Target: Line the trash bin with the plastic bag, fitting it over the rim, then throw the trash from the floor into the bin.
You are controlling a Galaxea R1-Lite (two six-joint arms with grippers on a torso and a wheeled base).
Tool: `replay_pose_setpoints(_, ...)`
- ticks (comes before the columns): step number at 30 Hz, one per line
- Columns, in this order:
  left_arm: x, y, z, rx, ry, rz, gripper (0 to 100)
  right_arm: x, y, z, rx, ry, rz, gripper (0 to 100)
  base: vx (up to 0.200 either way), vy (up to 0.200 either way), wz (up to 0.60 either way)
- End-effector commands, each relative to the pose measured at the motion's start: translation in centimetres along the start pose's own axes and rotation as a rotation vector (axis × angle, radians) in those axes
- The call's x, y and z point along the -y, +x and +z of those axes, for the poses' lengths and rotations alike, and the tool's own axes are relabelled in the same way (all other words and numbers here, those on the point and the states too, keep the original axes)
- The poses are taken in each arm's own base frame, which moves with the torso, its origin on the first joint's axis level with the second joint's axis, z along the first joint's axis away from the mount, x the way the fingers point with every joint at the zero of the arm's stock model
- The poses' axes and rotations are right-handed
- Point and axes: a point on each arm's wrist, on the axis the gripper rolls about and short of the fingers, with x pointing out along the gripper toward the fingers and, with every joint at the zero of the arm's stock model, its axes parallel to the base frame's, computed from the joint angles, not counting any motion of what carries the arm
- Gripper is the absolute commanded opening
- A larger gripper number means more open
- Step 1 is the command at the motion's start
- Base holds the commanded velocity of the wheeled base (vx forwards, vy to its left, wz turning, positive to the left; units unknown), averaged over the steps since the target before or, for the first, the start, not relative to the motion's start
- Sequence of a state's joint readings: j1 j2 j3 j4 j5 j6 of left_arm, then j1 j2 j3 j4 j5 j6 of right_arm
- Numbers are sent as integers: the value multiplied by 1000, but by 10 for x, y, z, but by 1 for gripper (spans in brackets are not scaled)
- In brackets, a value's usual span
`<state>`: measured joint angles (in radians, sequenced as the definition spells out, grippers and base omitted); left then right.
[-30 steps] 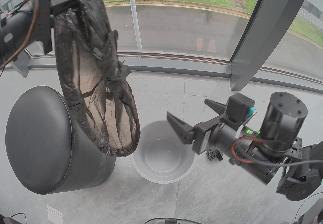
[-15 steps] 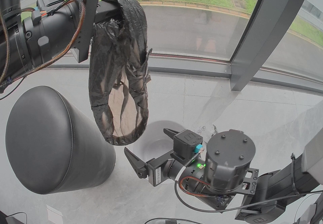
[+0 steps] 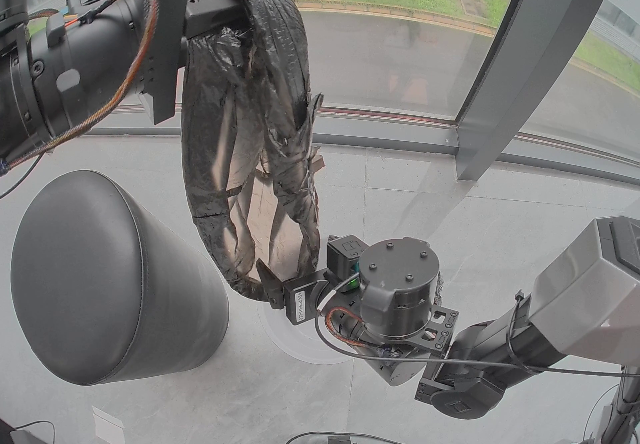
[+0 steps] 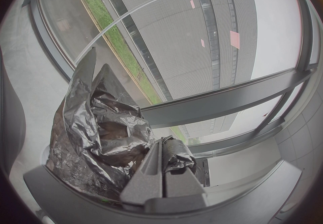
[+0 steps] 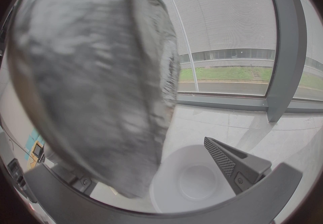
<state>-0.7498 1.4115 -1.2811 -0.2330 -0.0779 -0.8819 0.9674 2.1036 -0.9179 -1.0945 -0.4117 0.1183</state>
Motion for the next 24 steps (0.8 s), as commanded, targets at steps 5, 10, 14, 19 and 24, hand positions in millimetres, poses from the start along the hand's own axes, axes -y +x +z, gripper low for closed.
replay_pose_setpoints(5,6,-7,1,3,-8,-22,0,2,16,-8,-1,-26,-19,100,0,0,0)
replay_pose_setpoints(10,7,-10,2,8,-15,-28,0,-1,24,-9,14,-23,-21,100,0,0,0)
replay_pose_setpoints(14,6,-12,1,5,-15,-22,0,-2,25,-8,42,-18,-27,100,0,0,0)
replay_pose_setpoints(19,5,-11,0,2,-15,-18,0,-3,23,-9,41,-28,-24,100,0,0,0)
replay_pose_setpoints(24,5,-12,0,3,-17,-20,0,-5,21,-12,26,-35,-18,0,0,0,0)
